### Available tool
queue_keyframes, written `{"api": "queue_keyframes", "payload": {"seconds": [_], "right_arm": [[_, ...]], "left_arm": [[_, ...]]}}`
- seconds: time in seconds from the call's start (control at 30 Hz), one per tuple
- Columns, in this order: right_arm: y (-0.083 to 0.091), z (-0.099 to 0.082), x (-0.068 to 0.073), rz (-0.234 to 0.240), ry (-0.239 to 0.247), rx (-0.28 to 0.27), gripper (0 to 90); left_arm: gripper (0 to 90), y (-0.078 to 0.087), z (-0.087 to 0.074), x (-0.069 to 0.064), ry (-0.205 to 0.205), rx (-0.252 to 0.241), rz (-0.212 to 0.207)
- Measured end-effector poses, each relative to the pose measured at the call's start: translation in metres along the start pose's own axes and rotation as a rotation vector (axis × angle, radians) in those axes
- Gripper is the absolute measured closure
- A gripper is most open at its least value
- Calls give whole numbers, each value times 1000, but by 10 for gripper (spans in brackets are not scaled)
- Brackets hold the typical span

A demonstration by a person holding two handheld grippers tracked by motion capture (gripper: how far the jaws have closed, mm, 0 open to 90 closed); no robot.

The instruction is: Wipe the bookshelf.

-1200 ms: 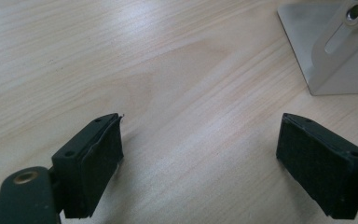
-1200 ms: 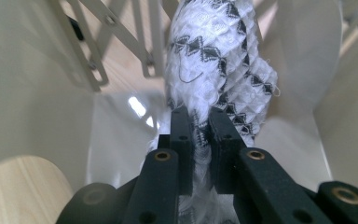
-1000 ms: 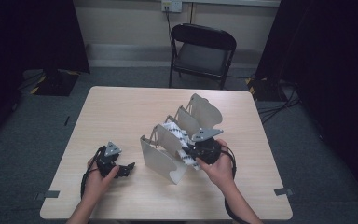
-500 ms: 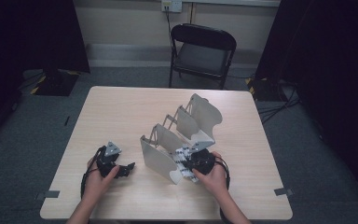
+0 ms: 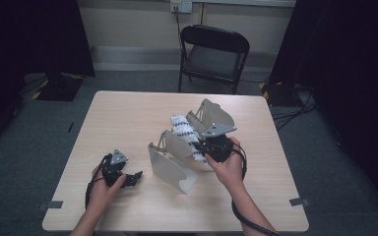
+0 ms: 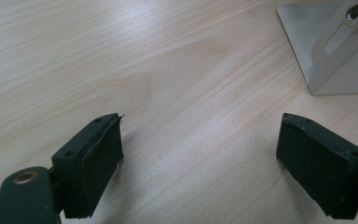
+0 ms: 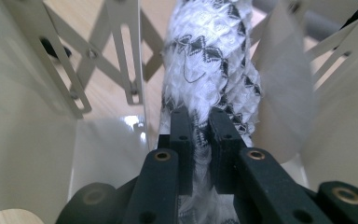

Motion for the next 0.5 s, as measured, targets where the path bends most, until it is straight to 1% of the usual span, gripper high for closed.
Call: {"api": "queue_keyframes", "payload": {"seconds": [0.1,0.17,0.2,0.27,0.43,0.5], "right_arm": [[-15,-15,1,1,-10,41,823],[-22,-24,2,8,-22,54,824],[-25,-30,1,5,-26,74,823],[-31,-40,1,12,-36,94,823],[-41,-59,2,18,-39,132,822],[-46,-68,2,18,-38,154,821]], "left_arm": [[139,0,0,0,-1,-1,0],[139,0,0,0,-1,-1,1],[139,0,0,0,-1,-1,0],[139,0,0,0,-1,-1,1],[139,0,0,0,-1,-1,1],[139,0,0,0,-1,-1,1]]}}
Point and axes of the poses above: each handheld gripper's, and its own axes: y roughly backward along the jaws, z roughly out of its top, x roughly to its left, the point moved 10 cm from there along -y, roughly forward along the jaws, and after that the axes turned 9 degrees about -y, right-handed, at the moved point
